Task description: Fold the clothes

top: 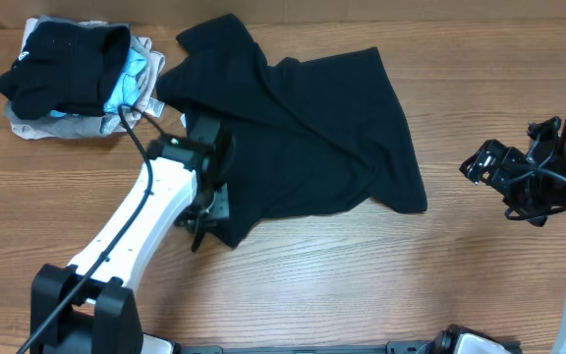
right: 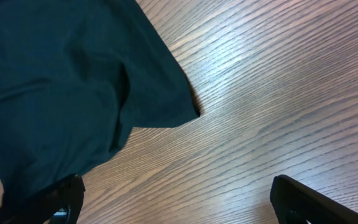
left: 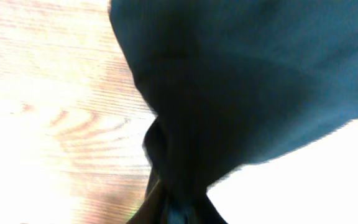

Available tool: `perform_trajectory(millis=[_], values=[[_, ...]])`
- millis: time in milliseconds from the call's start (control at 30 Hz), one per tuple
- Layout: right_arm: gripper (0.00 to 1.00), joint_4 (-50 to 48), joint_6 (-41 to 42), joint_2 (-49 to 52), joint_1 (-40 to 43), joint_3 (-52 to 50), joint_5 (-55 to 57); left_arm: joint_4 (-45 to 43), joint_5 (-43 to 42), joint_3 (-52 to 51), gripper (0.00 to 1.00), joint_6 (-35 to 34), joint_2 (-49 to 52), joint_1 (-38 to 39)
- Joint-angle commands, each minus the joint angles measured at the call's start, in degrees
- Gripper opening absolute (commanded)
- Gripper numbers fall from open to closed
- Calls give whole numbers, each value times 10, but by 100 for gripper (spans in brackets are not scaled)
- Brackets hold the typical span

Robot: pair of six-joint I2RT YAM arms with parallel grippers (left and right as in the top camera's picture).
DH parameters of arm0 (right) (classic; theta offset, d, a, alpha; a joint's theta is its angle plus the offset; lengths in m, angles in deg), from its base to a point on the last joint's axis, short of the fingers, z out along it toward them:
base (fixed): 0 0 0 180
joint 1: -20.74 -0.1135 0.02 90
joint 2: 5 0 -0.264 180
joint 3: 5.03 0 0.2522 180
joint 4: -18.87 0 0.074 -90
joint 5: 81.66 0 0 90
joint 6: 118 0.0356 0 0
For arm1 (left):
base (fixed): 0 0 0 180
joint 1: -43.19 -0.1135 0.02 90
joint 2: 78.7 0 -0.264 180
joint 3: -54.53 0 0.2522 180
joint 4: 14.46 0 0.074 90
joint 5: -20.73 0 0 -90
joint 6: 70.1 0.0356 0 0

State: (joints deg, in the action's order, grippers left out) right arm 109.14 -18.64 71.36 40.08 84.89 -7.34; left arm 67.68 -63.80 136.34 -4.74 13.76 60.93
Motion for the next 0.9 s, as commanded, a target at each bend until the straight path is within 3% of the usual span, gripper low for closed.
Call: perform_trajectory(millis=[0,133,300,500,867], values=[[100,0,-2,0,-4,-1,-5,29,16,32,35,41,-8,-2],[100,3,-7,0,-4,-1,-4,44,59,28,48,41,-7,-2],[100,10,-11,0,-4,-1,-3,57,49,28,38,26,-7,-2],[100,15,-23,0,-4,-1,6,82,-72,-4,34,28,-7,16],[100,9,-23,0,-4,-1,6,-14,-72,-118,44,-1,-7,91]])
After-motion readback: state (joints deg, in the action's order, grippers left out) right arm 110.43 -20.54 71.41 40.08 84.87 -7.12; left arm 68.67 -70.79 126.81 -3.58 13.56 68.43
